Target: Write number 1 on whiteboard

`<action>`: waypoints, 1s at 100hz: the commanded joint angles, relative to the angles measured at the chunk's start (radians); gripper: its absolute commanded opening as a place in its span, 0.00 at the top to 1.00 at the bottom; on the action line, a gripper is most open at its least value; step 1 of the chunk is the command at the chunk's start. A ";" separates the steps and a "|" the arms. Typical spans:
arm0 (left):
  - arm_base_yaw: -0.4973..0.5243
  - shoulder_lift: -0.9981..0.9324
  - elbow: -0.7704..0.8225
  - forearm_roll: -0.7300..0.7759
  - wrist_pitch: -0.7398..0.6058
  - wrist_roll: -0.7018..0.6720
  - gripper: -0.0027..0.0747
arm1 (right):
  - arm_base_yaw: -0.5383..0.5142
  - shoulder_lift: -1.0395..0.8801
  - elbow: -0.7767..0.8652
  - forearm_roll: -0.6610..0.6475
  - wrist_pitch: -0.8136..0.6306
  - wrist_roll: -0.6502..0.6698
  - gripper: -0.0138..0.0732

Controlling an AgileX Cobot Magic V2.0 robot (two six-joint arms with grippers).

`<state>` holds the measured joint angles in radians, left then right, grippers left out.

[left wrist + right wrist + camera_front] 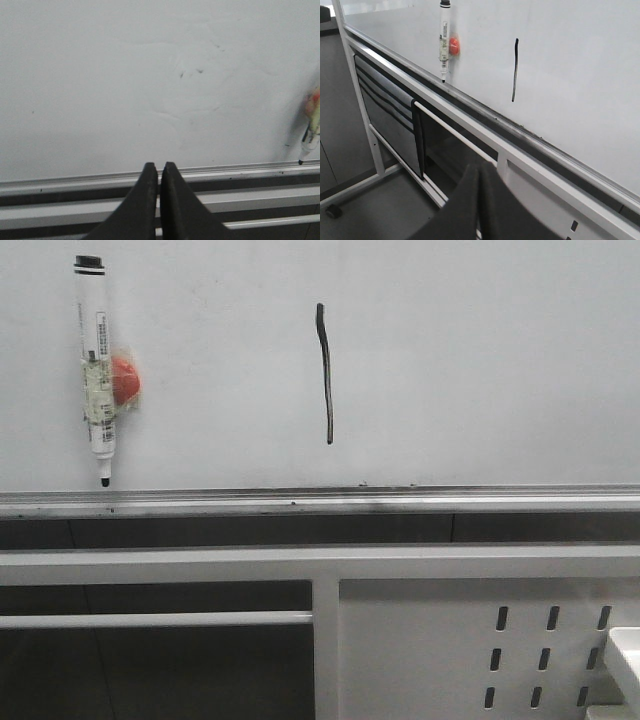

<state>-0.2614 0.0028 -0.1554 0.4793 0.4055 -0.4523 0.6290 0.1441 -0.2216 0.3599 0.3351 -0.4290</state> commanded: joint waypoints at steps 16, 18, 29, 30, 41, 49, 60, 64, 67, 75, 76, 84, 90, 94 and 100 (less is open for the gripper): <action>0.145 0.014 -0.005 -0.274 -0.167 0.290 0.99 | -0.004 0.009 -0.025 0.008 -0.073 -0.003 0.91; 0.155 0.010 0.002 -0.280 -0.177 0.290 0.99 | -0.004 0.009 -0.025 0.008 -0.073 -0.003 0.91; 0.198 -0.025 0.068 -0.332 -0.223 0.292 0.99 | -0.004 0.009 -0.025 0.008 -0.073 -0.003 0.91; 0.201 -0.028 0.073 -0.339 -0.226 0.292 0.99 | -0.004 0.009 -0.025 0.008 -0.073 -0.003 0.91; 0.224 -0.031 0.134 -0.375 -0.245 0.292 0.99 | -0.004 0.009 -0.025 0.008 -0.071 -0.003 0.91; 0.226 -0.031 0.165 -0.375 -0.245 0.302 0.99 | -0.004 0.009 -0.025 0.008 -0.071 -0.003 0.91; 0.226 -0.031 0.194 -0.406 -0.223 0.352 0.99 | -0.004 0.009 -0.025 0.008 -0.071 -0.003 0.91; 0.226 -0.031 0.194 -0.421 -0.206 0.382 0.99 | -0.004 0.009 -0.025 0.008 -0.071 -0.003 0.91; 0.226 -0.031 0.194 -0.434 -0.208 0.400 0.99 | -0.004 0.009 -0.025 0.008 -0.071 -0.003 0.91; 0.226 -0.031 0.194 -0.471 -0.204 0.458 0.99 | -0.004 0.009 -0.025 0.008 -0.071 -0.003 0.91; 0.226 -0.031 0.194 -0.479 -0.204 0.462 0.99 | -0.004 0.009 -0.025 0.008 -0.071 -0.003 0.91; 0.226 -0.031 0.194 -0.500 -0.188 0.477 0.99 | -0.004 0.009 -0.025 0.008 -0.071 -0.003 0.91; 0.230 -0.031 0.194 -0.511 -0.173 0.482 0.99 | -0.004 0.009 -0.025 0.008 -0.071 -0.003 0.91; 0.230 -0.031 0.194 -0.513 -0.153 0.482 0.99 | -0.004 0.009 -0.025 0.008 -0.071 -0.003 0.91; 0.230 -0.031 0.194 -0.517 -0.127 0.485 0.99 | -0.004 0.009 -0.025 0.008 -0.071 -0.003 0.91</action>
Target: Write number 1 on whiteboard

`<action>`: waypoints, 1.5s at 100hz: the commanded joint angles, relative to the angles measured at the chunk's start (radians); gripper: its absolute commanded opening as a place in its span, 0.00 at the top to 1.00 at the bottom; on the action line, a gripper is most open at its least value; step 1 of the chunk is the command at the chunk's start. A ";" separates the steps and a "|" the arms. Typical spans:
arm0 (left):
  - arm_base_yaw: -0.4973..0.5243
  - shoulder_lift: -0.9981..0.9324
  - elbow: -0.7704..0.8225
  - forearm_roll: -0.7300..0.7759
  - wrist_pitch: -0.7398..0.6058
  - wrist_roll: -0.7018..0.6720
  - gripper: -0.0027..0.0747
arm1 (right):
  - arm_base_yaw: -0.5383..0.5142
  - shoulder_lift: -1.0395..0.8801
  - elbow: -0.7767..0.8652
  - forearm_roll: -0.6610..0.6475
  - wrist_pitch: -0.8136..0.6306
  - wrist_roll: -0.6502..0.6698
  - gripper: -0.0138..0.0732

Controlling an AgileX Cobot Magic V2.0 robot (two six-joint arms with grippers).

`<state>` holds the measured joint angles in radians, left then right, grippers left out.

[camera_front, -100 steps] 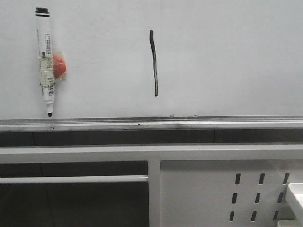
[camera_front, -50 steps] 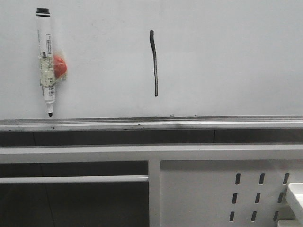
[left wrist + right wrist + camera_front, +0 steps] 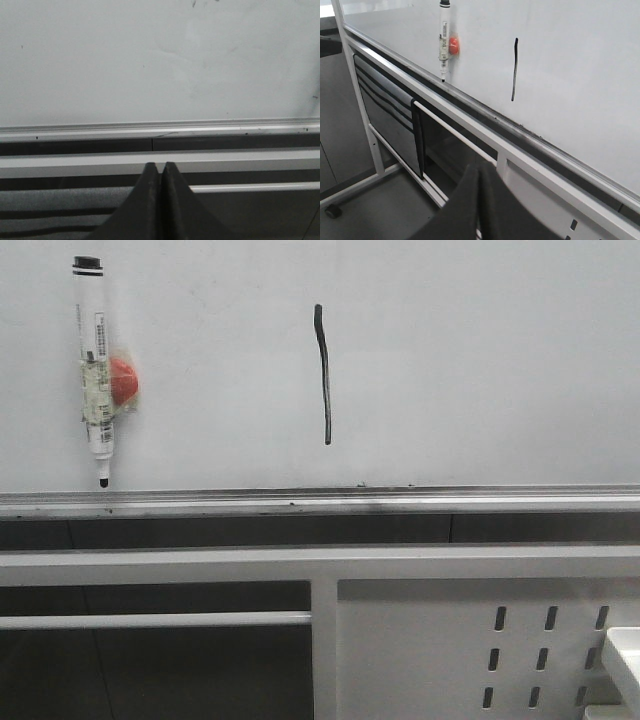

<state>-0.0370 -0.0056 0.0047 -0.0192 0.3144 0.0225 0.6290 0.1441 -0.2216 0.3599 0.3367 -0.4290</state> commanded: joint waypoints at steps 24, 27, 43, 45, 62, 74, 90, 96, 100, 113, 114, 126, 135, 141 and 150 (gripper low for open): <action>0.009 -0.023 0.034 -0.033 -0.032 0.078 0.99 | -0.004 0.009 -0.025 0.008 -0.073 -0.003 0.91; 0.009 -0.023 0.034 -0.031 -0.032 0.081 0.99 | -0.004 0.009 -0.025 0.008 -0.073 -0.003 0.91; 0.009 -0.023 0.034 -0.033 -0.041 0.081 0.99 | -0.004 0.009 -0.025 0.008 -0.073 -0.003 0.91; 0.009 -0.023 0.034 -0.033 -0.041 0.081 0.99 | -0.004 0.009 -0.025 0.008 -0.073 -0.003 0.91; 0.009 -0.023 0.034 -0.033 -0.041 0.081 0.99 | -0.004 0.009 -0.025 0.008 -0.073 -0.003 0.91; 0.009 -0.023 0.034 -0.033 -0.041 0.081 0.99 | -0.004 0.009 -0.025 0.008 -0.073 -0.003 0.91; 0.009 -0.023 0.034 -0.033 -0.041 0.081 0.99 | -0.004 0.009 -0.025 0.008 -0.073 -0.003 0.91; 0.009 -0.023 0.034 -0.033 -0.041 0.081 0.99 | -0.004 0.009 -0.025 0.008 -0.073 -0.003 0.91; 0.009 -0.023 0.034 -0.033 -0.041 0.081 0.99 | -0.004 0.009 -0.025 0.008 -0.073 -0.003 0.91; 0.009 -0.023 0.034 -0.033 -0.041 0.081 0.99 | -0.004 0.009 -0.025 0.008 -0.077 -0.003 0.91; 0.009 -0.023 0.034 -0.033 -0.041 0.081 0.99 | -0.004 0.009 -0.025 0.008 -0.077 -0.003 0.91; 0.009 -0.023 0.034 -0.033 -0.041 0.081 0.99 | -0.004 0.009 -0.025 0.009 -0.077 -0.003 0.91; 0.009 -0.023 0.034 -0.033 -0.041 0.081 0.99 | -0.004 0.009 -0.025 0.027 -0.077 -0.003 0.91; 0.009 -0.023 0.034 -0.033 -0.041 0.081 0.99 | -0.004 0.009 -0.025 0.038 -0.077 -0.003 0.91; 0.009 -0.023 0.034 -0.033 -0.041 0.081 0.99 | -0.004 0.009 -0.025 0.061 -0.079 -0.003 0.91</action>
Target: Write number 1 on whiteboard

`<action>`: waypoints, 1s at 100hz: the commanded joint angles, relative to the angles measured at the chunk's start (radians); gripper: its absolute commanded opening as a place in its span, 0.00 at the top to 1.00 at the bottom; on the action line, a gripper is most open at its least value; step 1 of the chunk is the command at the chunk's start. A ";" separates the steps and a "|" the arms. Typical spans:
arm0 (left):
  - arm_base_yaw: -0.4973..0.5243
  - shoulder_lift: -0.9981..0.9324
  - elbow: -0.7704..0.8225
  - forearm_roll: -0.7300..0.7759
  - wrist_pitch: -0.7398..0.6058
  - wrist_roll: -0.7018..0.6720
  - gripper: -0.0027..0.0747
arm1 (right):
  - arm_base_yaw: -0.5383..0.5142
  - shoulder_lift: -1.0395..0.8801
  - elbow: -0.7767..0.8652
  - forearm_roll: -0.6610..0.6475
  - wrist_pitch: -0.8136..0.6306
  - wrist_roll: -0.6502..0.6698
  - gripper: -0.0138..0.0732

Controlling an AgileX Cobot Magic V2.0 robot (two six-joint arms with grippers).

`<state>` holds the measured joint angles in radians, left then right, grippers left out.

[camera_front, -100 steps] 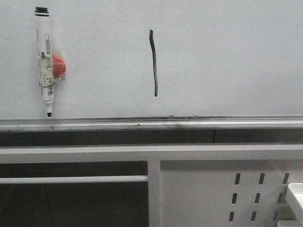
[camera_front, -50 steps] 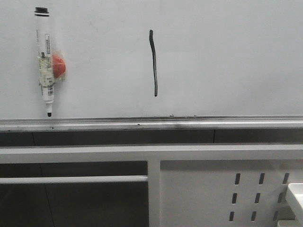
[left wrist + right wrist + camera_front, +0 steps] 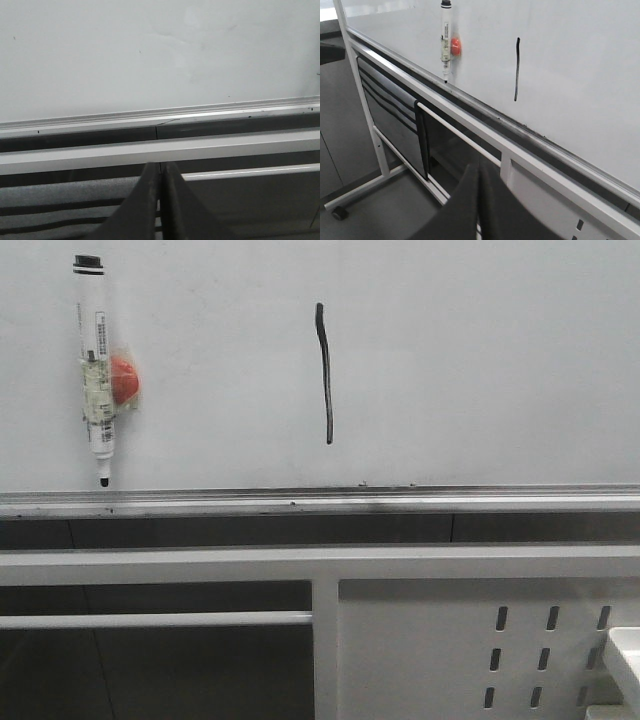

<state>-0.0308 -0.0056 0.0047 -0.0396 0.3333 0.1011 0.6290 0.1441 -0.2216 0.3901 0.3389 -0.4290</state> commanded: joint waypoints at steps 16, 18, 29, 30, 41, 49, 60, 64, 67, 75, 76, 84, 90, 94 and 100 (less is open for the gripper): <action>0.002 -0.023 0.034 -0.013 -0.060 0.002 0.99 | -0.004 0.009 -0.023 0.042 -0.078 -0.003 0.91; 0.002 -0.023 0.034 -0.013 -0.060 0.002 0.99 | -0.004 0.009 -0.020 0.025 -0.078 -0.003 0.91; 0.002 -0.023 0.034 -0.013 -0.060 0.002 0.99 | -0.004 0.009 0.026 -0.160 -0.127 0.187 0.91; 0.002 -0.023 0.034 -0.013 -0.060 0.002 0.99 | -0.004 0.009 0.030 -0.177 -0.132 0.234 0.91; 0.002 -0.023 0.034 -0.013 -0.060 0.002 0.99 | -0.004 0.002 0.122 -0.390 -0.251 0.502 0.91; 0.002 -0.023 0.034 -0.013 -0.060 0.002 0.99 | -0.004 -0.031 0.177 -0.433 -0.332 0.505 0.91; 0.002 -0.023 0.034 -0.013 -0.060 0.002 0.99 | -0.015 -0.086 0.243 -0.467 -0.413 0.500 0.91; 0.002 -0.023 0.034 -0.013 -0.060 0.002 0.99 | -0.031 -0.118 0.243 -0.467 -0.355 0.500 0.91; 0.002 -0.023 0.034 -0.013 -0.060 0.002 0.99 | -0.043 -0.135 0.243 -0.467 -0.339 0.500 0.91; 0.002 -0.023 0.034 -0.013 -0.060 0.002 0.99 | -0.105 -0.178 0.243 -0.469 -0.287 0.498 0.91; 0.002 -0.023 0.034 -0.013 -0.060 0.002 0.99 | -0.112 -0.176 0.243 -0.469 -0.283 0.498 0.91; 0.002 -0.023 0.034 -0.013 -0.060 0.002 0.99 | -0.211 -0.176 0.243 -0.469 -0.252 0.498 0.91; 0.002 -0.023 0.034 -0.013 -0.060 0.002 0.99 | -0.275 -0.176 0.243 -0.469 -0.243 0.498 0.91; 0.002 -0.023 0.034 -0.013 -0.060 0.002 0.99 | -0.326 -0.176 0.243 -0.469 -0.243 0.498 0.91; 0.002 -0.023 0.034 -0.013 -0.060 0.002 0.99 | -0.401 -0.176 0.243 -0.469 -0.241 0.498 0.91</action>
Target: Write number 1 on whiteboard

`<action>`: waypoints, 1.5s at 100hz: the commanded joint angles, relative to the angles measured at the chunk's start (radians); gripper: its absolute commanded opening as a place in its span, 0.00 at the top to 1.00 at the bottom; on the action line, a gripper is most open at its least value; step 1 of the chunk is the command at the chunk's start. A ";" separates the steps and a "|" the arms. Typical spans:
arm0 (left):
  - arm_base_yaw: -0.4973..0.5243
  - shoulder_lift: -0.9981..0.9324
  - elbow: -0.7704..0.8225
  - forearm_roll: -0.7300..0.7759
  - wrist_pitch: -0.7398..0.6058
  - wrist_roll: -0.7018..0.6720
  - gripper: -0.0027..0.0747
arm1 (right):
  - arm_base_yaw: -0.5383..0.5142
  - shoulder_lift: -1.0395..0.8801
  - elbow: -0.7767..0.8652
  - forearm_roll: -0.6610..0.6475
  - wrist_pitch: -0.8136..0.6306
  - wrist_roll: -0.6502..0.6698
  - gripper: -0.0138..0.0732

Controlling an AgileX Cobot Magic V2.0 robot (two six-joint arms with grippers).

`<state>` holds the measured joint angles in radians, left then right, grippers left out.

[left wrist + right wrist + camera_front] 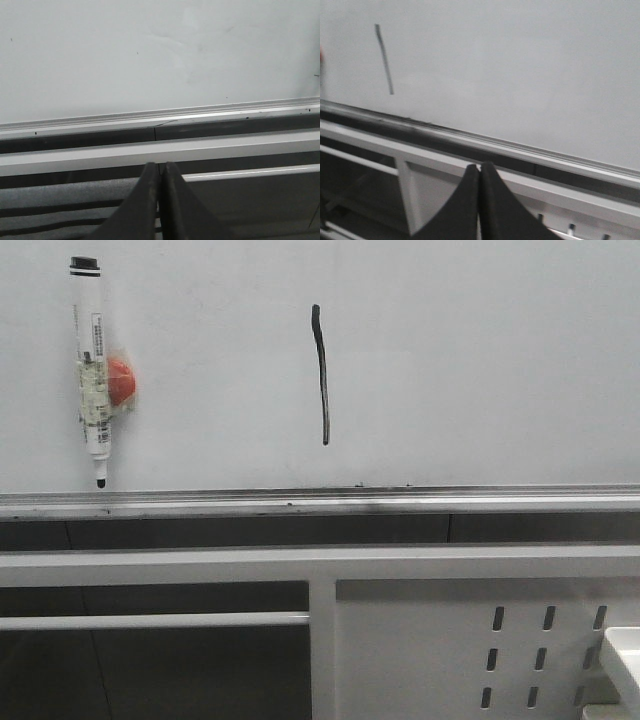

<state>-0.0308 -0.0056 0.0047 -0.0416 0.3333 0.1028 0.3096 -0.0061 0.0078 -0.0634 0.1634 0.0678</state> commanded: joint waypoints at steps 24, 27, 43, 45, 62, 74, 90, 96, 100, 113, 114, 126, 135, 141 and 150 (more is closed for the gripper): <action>0.002 -0.023 0.034 -0.011 -0.060 0.001 0.99 | -0.394 -0.026 0.014 -0.015 0.041 -0.016 0.91; 0.002 -0.023 0.034 -0.011 -0.060 0.001 0.99 | -0.415 -0.026 0.014 -0.015 0.068 -0.024 0.91; 0.002 -0.023 0.034 -0.011 -0.060 0.001 0.99 | -0.464 -0.026 0.014 -0.013 0.148 -0.060 0.91; 0.002 -0.023 0.034 -0.011 -0.060 0.001 0.99 | -0.464 -0.026 0.014 -0.009 0.148 -0.060 0.91; 0.002 -0.023 0.034 -0.011 -0.060 0.001 0.99 | -0.464 -0.026 0.014 0.008 0.150 -0.060 0.91; 0.002 -0.023 0.034 -0.011 -0.060 0.001 0.99 | -0.464 -0.026 0.014 0.011 0.150 -0.060 0.91; 0.002 -0.023 0.034 -0.011 -0.060 0.001 0.99 | -0.464 -0.026 0.014 0.011 0.150 -0.060 0.91; 0.002 -0.023 0.034 -0.011 -0.060 0.001 0.99 | -0.464 -0.026 0.014 0.011 0.150 -0.060 0.91; 0.002 -0.023 0.034 -0.011 -0.060 0.001 0.99 | -0.464 -0.026 0.014 0.011 0.150 -0.060 0.91; 0.002 -0.023 0.034 -0.011 -0.060 0.001 0.99 | -0.464 -0.026 0.014 0.011 0.150 -0.060 0.91; 0.002 -0.023 0.034 -0.011 -0.060 0.001 0.99 | -0.464 -0.026 0.014 0.011 0.150 -0.060 0.91; 0.002 -0.023 0.034 -0.011 -0.060 0.001 0.99 | -0.464 -0.026 0.014 0.011 0.150 -0.060 0.91; 0.002 -0.023 0.034 -0.011 -0.060 0.001 0.99 | -0.464 -0.026 0.014 0.011 0.150 -0.060 0.91; 0.002 -0.023 0.034 -0.011 -0.060 0.001 0.99 | -0.464 -0.026 0.014 0.011 0.150 -0.060 0.91; 0.002 -0.023 0.034 -0.011 -0.053 0.001 0.99 | -0.464 -0.026 0.014 0.011 0.150 -0.060 0.91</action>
<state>-0.0308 -0.0056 0.0047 -0.0416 0.3333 0.1065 -0.1498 -0.0067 0.0078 -0.0575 0.3297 0.0194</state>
